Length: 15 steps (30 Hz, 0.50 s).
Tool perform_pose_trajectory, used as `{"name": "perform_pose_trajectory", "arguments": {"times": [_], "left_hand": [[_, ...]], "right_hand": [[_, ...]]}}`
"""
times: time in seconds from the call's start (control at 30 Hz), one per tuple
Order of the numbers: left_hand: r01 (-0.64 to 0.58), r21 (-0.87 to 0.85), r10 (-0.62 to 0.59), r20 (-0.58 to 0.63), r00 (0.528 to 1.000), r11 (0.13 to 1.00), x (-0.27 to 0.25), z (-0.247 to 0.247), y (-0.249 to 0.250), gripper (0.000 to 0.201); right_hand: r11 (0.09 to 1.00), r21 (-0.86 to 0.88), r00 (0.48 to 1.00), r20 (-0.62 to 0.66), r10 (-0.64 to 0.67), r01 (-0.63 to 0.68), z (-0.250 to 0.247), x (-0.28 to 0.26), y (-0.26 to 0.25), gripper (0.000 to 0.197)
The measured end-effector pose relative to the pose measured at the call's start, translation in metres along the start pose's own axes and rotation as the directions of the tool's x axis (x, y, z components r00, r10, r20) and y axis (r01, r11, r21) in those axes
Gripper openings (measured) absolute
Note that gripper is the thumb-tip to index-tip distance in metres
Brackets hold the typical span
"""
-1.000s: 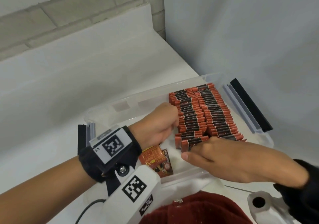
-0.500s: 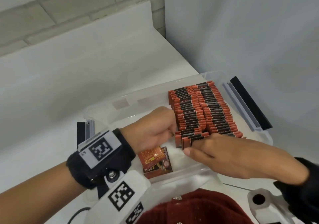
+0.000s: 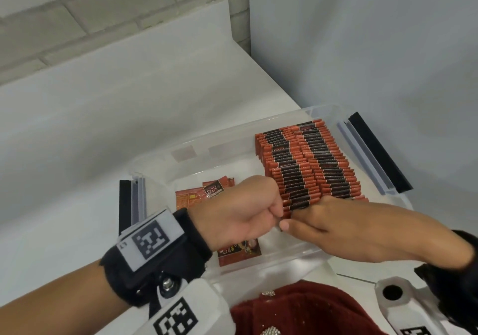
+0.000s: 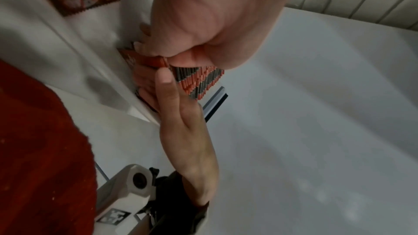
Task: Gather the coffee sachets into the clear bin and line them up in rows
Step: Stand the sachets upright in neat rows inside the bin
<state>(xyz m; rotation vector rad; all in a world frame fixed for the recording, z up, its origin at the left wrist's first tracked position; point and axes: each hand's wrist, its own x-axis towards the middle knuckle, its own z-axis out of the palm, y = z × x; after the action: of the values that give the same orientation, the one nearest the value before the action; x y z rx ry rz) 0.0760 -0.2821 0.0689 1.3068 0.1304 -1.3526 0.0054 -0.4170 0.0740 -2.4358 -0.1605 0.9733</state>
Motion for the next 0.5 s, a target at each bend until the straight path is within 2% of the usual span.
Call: {"name": "perform_pose_trajectory", "arguments": {"times": [0.07, 0.17, 0.3, 0.4, 0.5], "left_hand": [[-0.001, -0.009, 0.001, 0.006, 1.0, 1.0, 0.003, 0.0, 0.0, 0.058], [-0.023, 0.019, 0.024, -0.072, 0.997, 1.0, 0.004, -0.001, 0.001, 0.052], [-0.01, 0.078, 0.013, -0.035, 0.999, 0.997, 0.005, 0.001, -0.002, 0.05], [-0.03, 0.091, 0.043, -0.148, 0.988, 0.995, 0.008, -0.004, 0.004, 0.046], [-0.062, 0.087, 0.08, -0.217, 0.973, 0.994, 0.014, -0.007, 0.01, 0.056]], "right_hand": [[1.0, -0.007, 1.0, -0.004, -0.008, 0.008, 0.0, -0.001, 0.002, 0.043], [1.0, -0.012, 1.0, -0.006, 0.004, -0.004, 0.0, -0.001, 0.006, 0.046], [1.0, -0.026, 0.999, -0.035, 0.014, -0.015, 0.002, 0.003, 0.008, 0.044], [1.0, -0.018, 0.999, -0.033, 0.015, -0.016, 0.0, 0.002, 0.009, 0.046], [1.0, -0.006, 1.0, -0.026, -0.008, 0.008, -0.003, 0.001, 0.009, 0.039]]}}
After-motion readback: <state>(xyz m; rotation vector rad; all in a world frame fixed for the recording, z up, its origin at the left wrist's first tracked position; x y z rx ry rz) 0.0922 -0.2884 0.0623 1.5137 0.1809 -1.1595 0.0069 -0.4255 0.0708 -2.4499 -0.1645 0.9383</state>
